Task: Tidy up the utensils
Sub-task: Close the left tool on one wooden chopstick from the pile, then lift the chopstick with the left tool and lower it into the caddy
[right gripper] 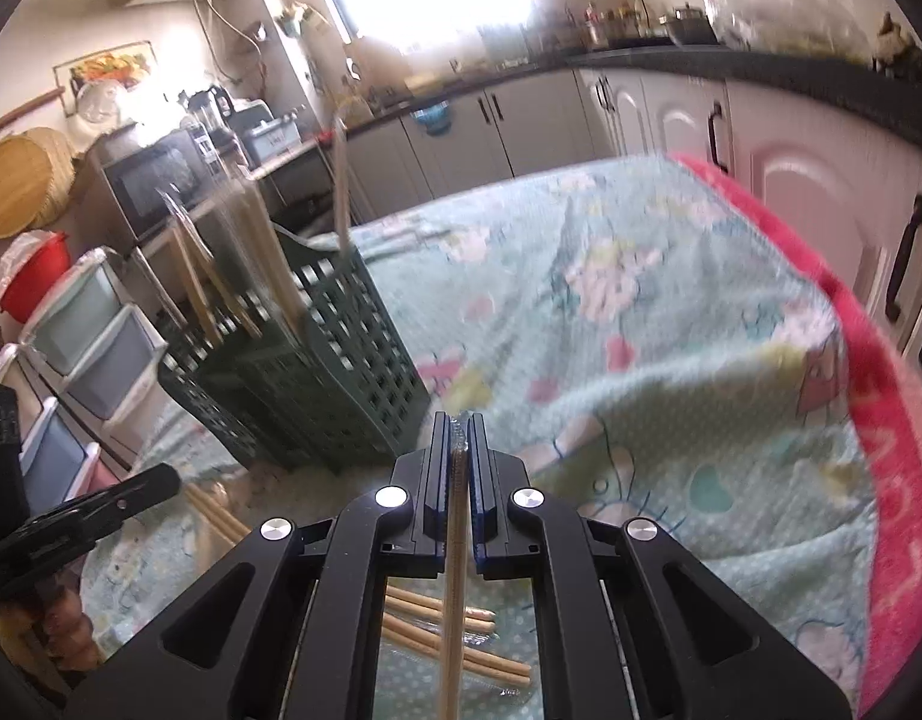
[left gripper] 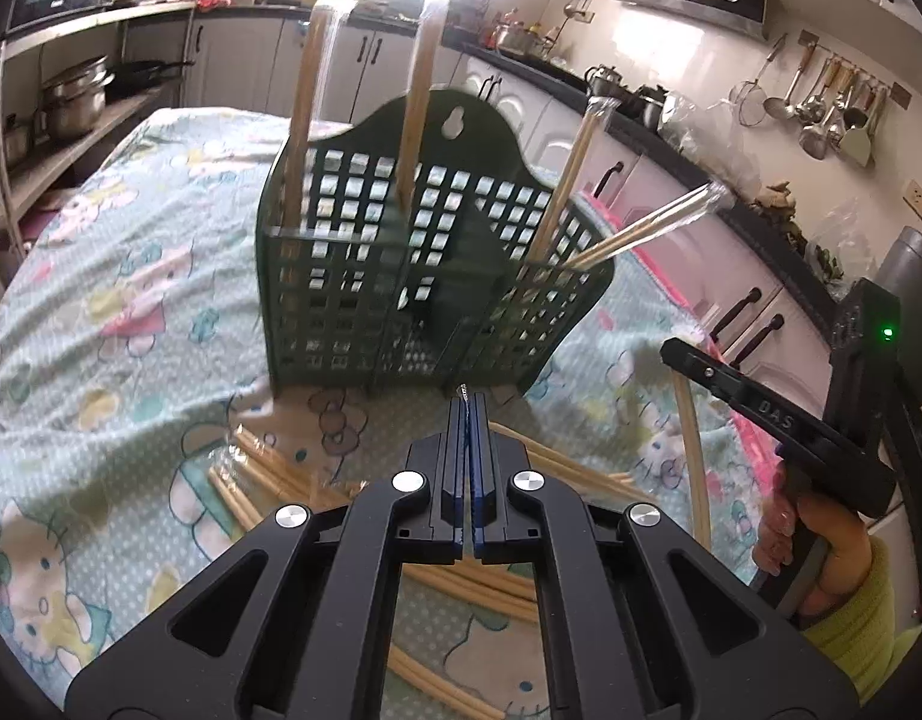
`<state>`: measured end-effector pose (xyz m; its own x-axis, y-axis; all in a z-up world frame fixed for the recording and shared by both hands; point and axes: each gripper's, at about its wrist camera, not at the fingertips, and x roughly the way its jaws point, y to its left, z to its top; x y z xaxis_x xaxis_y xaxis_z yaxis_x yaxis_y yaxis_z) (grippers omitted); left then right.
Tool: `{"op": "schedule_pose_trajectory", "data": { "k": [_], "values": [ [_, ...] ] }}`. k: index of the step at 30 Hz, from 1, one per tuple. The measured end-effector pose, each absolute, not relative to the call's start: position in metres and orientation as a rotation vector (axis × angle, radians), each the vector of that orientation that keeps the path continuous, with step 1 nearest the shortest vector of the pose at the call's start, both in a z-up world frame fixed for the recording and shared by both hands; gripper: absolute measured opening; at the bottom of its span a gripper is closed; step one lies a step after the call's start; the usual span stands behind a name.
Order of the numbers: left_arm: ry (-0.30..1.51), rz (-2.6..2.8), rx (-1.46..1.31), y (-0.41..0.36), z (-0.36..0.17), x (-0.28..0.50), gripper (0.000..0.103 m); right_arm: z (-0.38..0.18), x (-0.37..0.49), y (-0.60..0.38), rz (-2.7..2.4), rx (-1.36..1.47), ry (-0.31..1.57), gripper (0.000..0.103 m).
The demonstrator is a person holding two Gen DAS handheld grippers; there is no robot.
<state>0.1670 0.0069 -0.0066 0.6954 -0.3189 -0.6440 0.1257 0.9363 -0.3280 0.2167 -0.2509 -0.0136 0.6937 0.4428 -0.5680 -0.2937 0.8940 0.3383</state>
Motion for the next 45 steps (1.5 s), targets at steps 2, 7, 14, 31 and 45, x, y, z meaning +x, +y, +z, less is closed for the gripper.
{"op": "schedule_pose_trajectory", "data": {
  "k": [2,7,14,31,45],
  "values": [
    [0.752,-0.257,-0.267,0.007,-0.001,0.168,0.000,-0.004,0.213,-0.253,0.418,0.234,0.663,0.006],
    [0.701,-0.269,-0.258,0.006,0.020,0.168,0.000,0.026,0.201,-0.258,0.438,0.227,0.573,0.006],
    [0.652,-0.282,-0.261,0.007,0.038,0.165,0.000,0.050,0.185,-0.259,0.463,0.216,0.488,0.006],
    [0.534,-0.303,-0.272,0.018,0.086,0.155,0.000,0.092,0.162,-0.243,0.514,0.191,0.348,0.006],
    [0.447,-0.302,-0.264,0.029,0.118,0.143,0.000,0.112,0.161,-0.220,0.555,0.167,0.287,0.006]
  ]
}}
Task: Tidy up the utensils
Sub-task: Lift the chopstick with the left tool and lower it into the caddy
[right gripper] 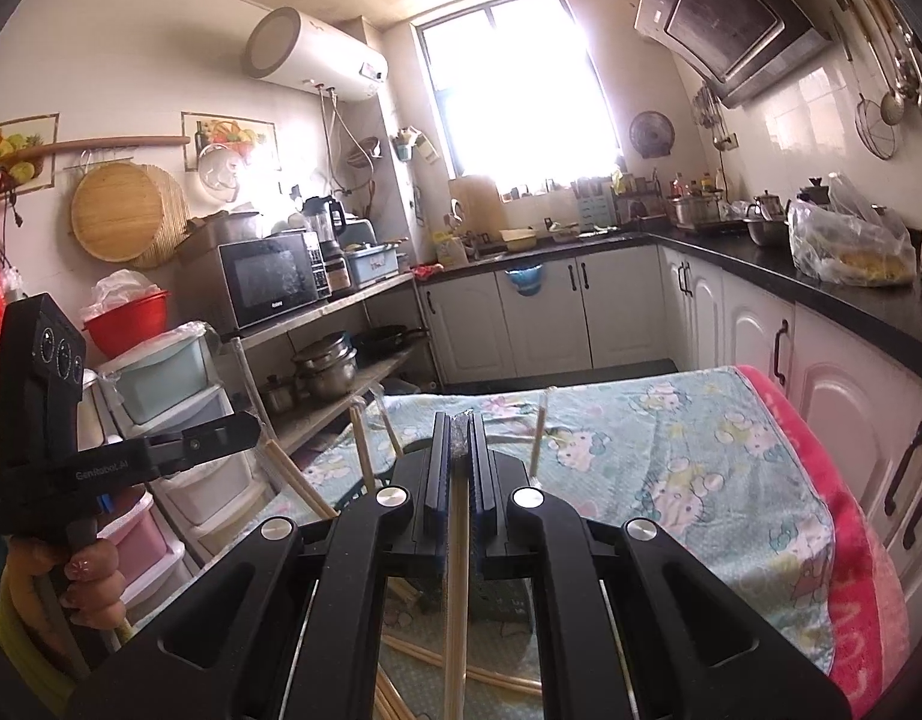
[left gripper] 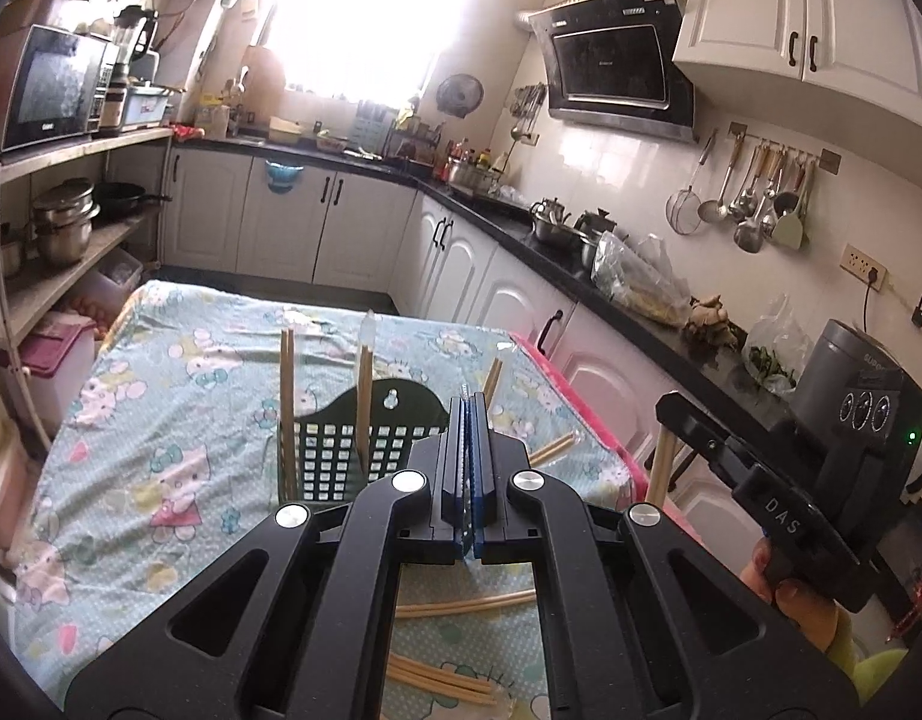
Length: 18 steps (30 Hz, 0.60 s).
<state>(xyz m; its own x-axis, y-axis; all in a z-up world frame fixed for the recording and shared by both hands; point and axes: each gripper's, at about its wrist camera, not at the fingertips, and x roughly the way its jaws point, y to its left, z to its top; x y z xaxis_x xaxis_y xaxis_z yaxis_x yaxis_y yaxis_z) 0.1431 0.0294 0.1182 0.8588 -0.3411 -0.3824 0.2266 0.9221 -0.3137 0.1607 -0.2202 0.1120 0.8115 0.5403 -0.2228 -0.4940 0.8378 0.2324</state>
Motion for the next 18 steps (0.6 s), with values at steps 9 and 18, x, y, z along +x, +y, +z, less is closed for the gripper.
{"op": "schedule_pose_trajectory", "data": {
  "k": [9,18],
  "values": [
    [0.412,-0.309,-0.262,0.037,0.135,0.139,0.000,0.126,0.162,-0.202,0.570,0.148,0.243,0.006],
    [0.367,-0.304,-0.256,0.047,0.155,0.136,0.000,0.138,0.171,-0.185,0.585,0.127,0.218,0.006]
  ]
}}
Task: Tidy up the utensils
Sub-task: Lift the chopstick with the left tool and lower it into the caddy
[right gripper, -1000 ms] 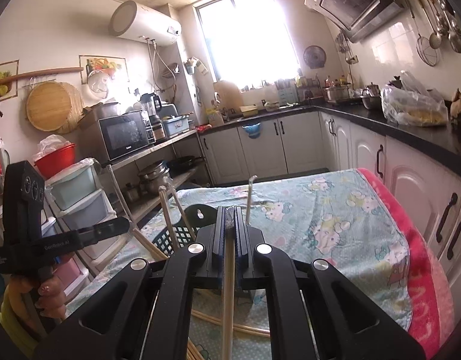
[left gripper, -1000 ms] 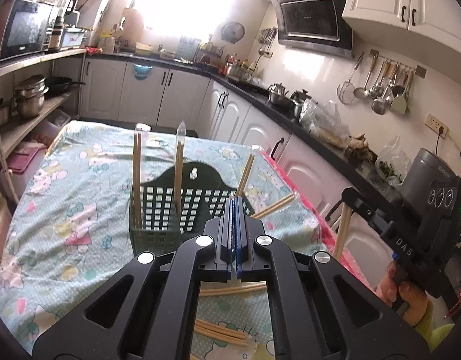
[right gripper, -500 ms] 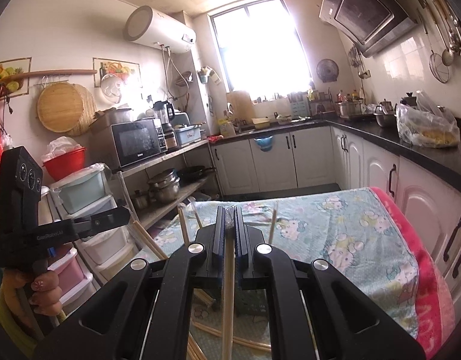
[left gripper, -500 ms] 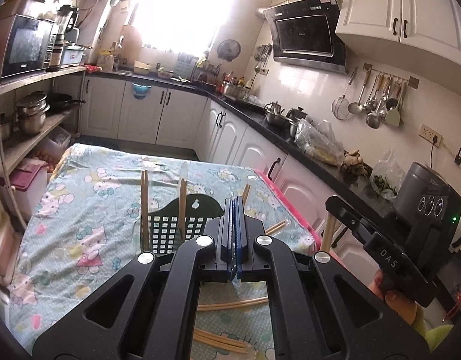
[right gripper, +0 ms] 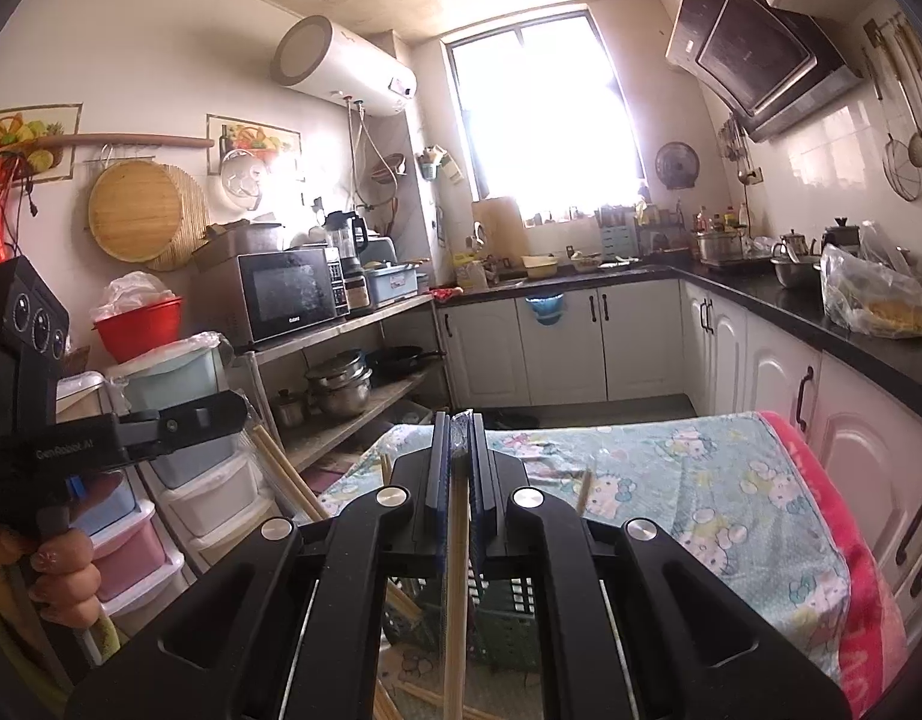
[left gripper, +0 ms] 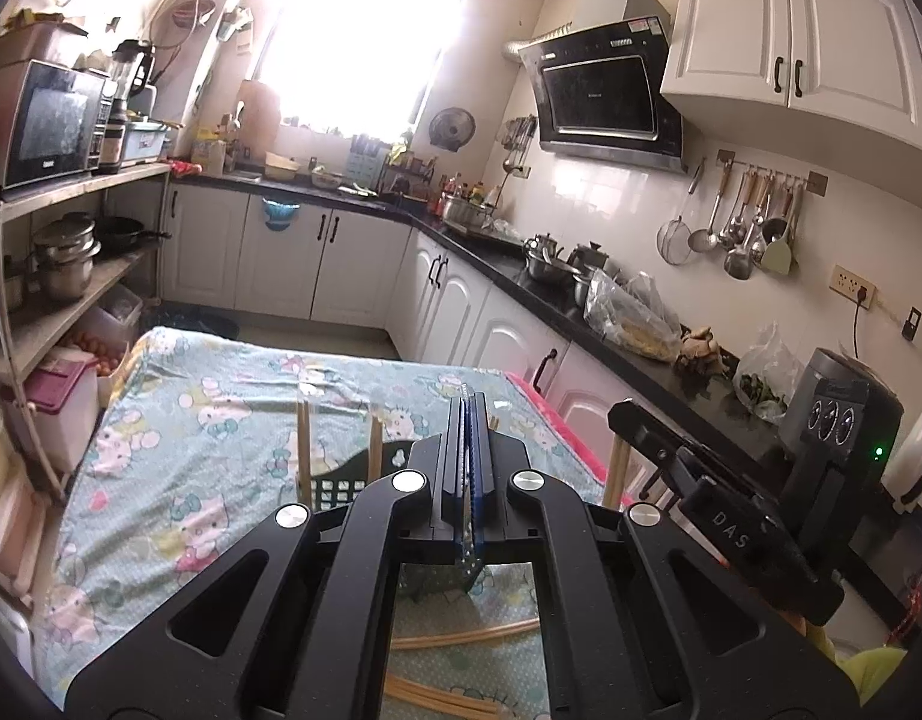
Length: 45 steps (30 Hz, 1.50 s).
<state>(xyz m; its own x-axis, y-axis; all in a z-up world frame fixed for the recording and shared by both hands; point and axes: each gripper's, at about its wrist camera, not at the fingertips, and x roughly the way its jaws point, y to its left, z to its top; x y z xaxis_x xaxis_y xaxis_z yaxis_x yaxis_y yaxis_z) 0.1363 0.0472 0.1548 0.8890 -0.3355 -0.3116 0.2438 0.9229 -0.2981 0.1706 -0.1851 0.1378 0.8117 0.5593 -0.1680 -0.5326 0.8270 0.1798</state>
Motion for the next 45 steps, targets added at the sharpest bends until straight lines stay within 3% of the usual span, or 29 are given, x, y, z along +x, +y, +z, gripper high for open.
{"op": "schedule_pose_trajectory", "data": {
  "k": [25,45],
  "values": [
    [0.281,-0.241,-0.272,0.075,0.187,0.159,0.000,0.191,0.215,-0.157,0.527,0.082,0.026,0.006],
    [0.329,-0.287,-0.309,0.075,0.178,0.194,0.000,0.167,0.260,-0.155,0.419,0.088,-0.003,0.006]
  ]
}}
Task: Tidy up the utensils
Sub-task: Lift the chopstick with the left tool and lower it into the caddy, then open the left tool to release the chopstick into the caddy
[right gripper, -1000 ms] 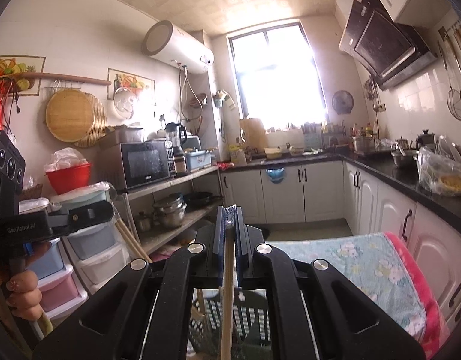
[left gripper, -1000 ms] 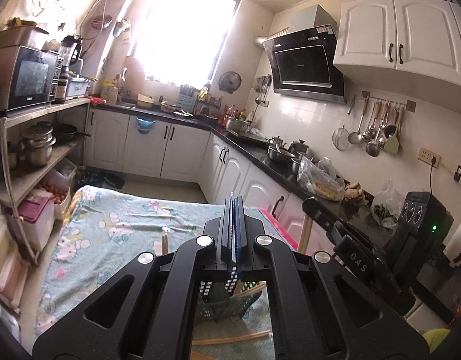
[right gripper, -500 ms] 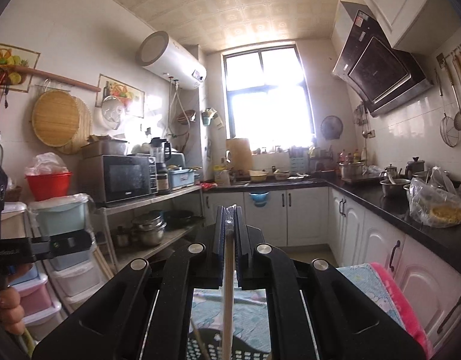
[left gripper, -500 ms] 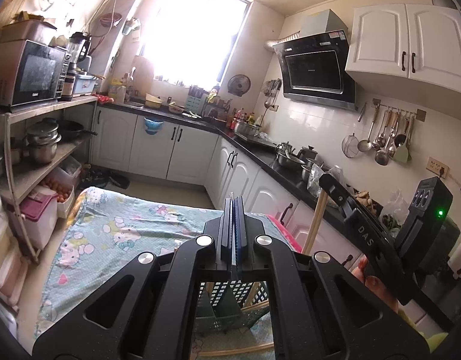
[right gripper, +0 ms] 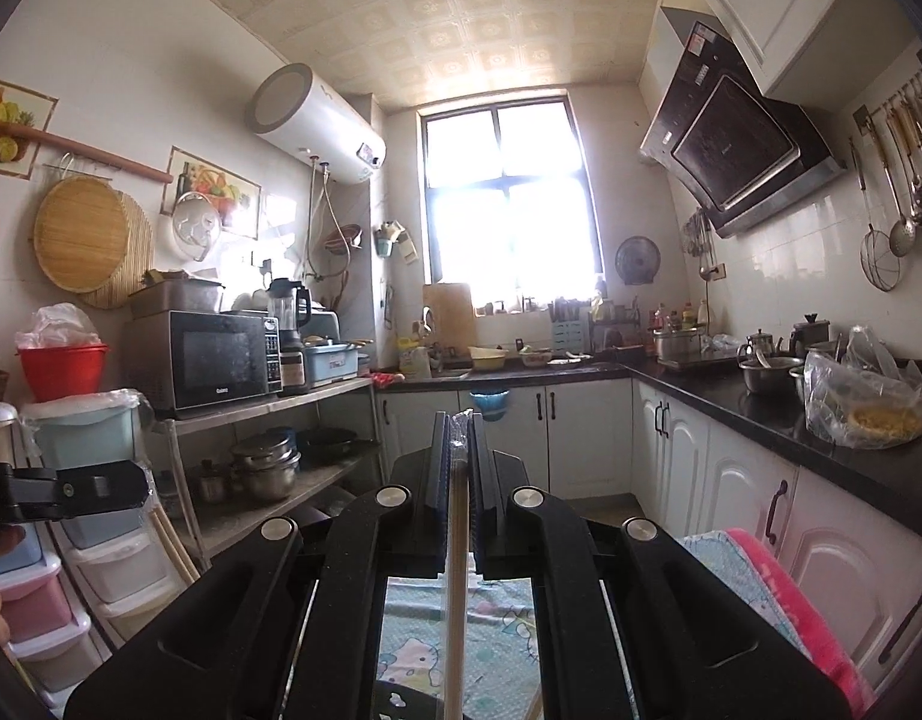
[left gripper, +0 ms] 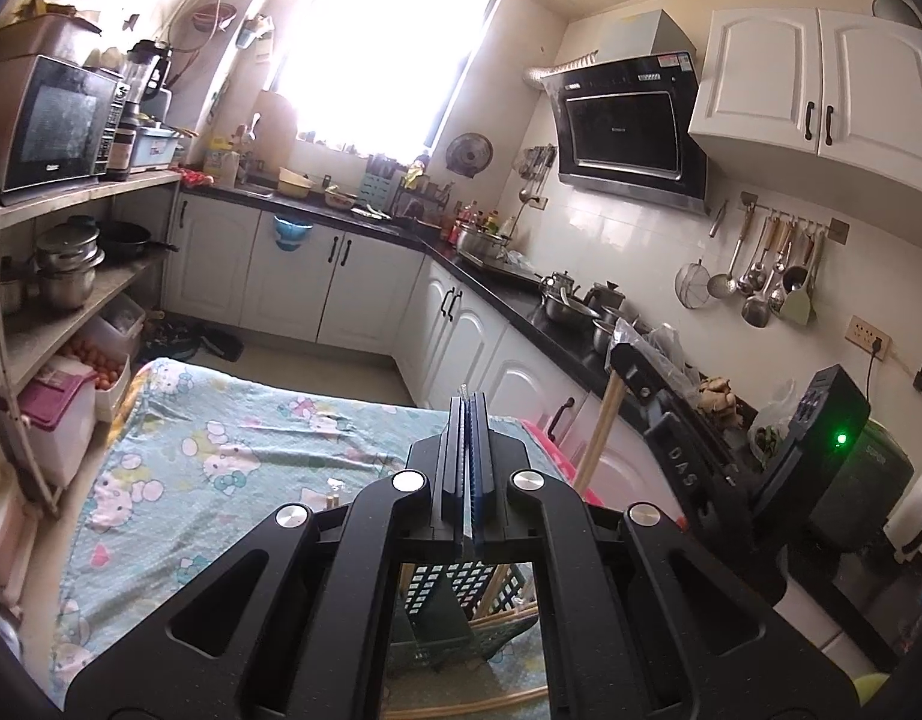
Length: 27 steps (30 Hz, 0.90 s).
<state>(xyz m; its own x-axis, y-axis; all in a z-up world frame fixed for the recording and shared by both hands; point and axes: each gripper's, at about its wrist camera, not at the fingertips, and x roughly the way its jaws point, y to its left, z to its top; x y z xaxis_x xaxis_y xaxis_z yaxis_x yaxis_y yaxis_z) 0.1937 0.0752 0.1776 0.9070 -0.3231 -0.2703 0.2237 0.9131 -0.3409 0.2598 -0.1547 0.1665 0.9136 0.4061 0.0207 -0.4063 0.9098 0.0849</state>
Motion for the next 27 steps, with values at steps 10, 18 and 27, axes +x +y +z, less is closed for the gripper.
{"op": "schedule_pose_trajectory", "data": {
  "k": [10,18,27],
  "values": [
    [0.396,-0.301,-0.291,0.063,0.155,0.214,0.000,0.144,0.270,-0.150,0.386,0.088,0.023,0.006],
    [0.459,-0.280,-0.247,0.057,0.132,0.224,0.000,0.130,0.275,-0.145,0.369,0.099,0.052,0.006],
    [0.507,-0.258,-0.211,0.057,0.110,0.230,0.000,0.119,0.275,-0.137,0.352,0.080,0.060,0.006]
  ]
}}
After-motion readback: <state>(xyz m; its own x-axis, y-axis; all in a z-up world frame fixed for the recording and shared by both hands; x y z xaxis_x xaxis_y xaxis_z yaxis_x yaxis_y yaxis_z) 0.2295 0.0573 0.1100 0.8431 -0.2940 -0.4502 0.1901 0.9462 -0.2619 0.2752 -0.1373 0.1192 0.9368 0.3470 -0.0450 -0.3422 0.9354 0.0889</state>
